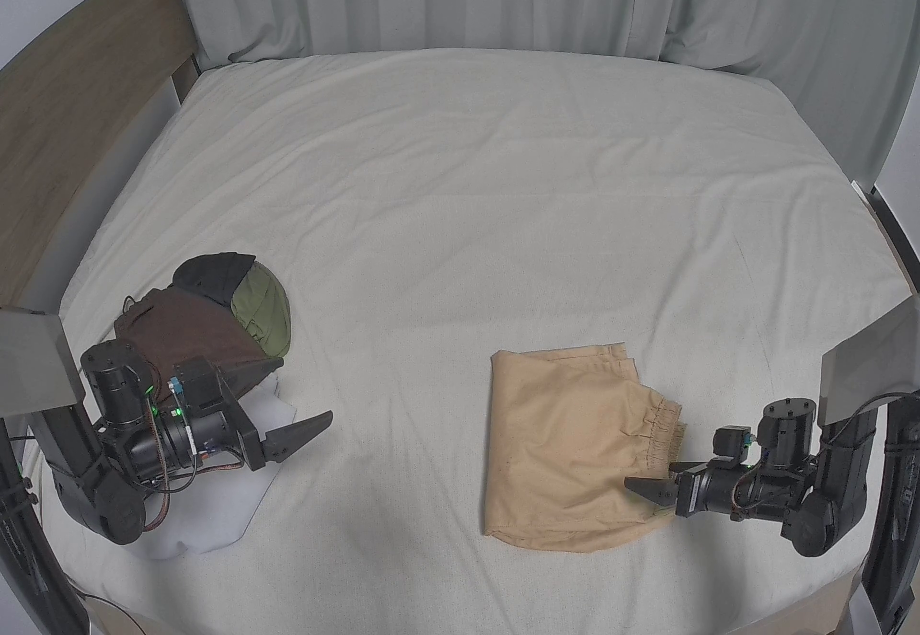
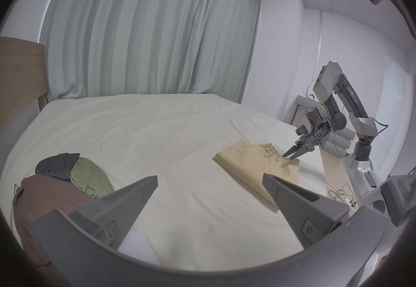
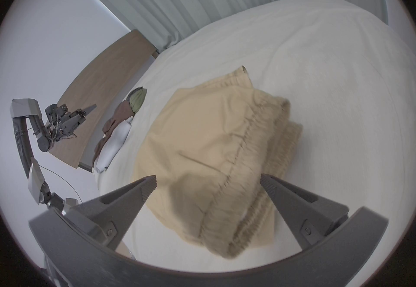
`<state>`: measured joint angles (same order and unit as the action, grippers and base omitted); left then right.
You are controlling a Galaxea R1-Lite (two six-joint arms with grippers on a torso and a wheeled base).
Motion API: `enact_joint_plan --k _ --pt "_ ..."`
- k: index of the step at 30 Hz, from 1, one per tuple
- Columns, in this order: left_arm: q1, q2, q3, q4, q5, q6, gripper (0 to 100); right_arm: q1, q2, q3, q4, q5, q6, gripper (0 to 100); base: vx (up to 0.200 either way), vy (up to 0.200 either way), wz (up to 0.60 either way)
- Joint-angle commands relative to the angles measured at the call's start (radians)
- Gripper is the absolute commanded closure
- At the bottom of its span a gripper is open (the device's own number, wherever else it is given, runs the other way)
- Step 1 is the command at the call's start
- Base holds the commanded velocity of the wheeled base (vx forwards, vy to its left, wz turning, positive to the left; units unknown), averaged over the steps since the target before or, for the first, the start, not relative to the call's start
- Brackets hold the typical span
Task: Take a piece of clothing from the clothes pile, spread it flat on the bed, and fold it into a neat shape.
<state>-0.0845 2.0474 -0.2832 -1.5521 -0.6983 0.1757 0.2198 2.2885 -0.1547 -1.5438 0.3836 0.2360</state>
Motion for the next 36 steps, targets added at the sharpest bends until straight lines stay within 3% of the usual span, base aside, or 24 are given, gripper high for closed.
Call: enact_joint_plan --k 1,14,26,36 --pt "-0.003 0.005 0.002 0.000 0.000 -0.001 0 -0.022 0.006 0.041 -0.001 0.004 -0.007 0 0.000 0.000 0.00" --pt "-0.008 0.003 0.009 0.000 0.000 0.001 0 -0.059 0.098 0.047 -0.001 0.004 -0.018 0 0.000 0.000 0.00" --pt "-0.009 0.003 0.015 0.000 0.000 0.001 0 -0.027 0.151 0.010 -0.001 0.003 -0.010 0 0.000 0.000 0.00" --pt "-0.009 0.002 0.016 0.000 0.000 0.001 0 0.059 0.134 -0.032 -0.002 0.000 0.132 0 0.000 0.000 0.00"
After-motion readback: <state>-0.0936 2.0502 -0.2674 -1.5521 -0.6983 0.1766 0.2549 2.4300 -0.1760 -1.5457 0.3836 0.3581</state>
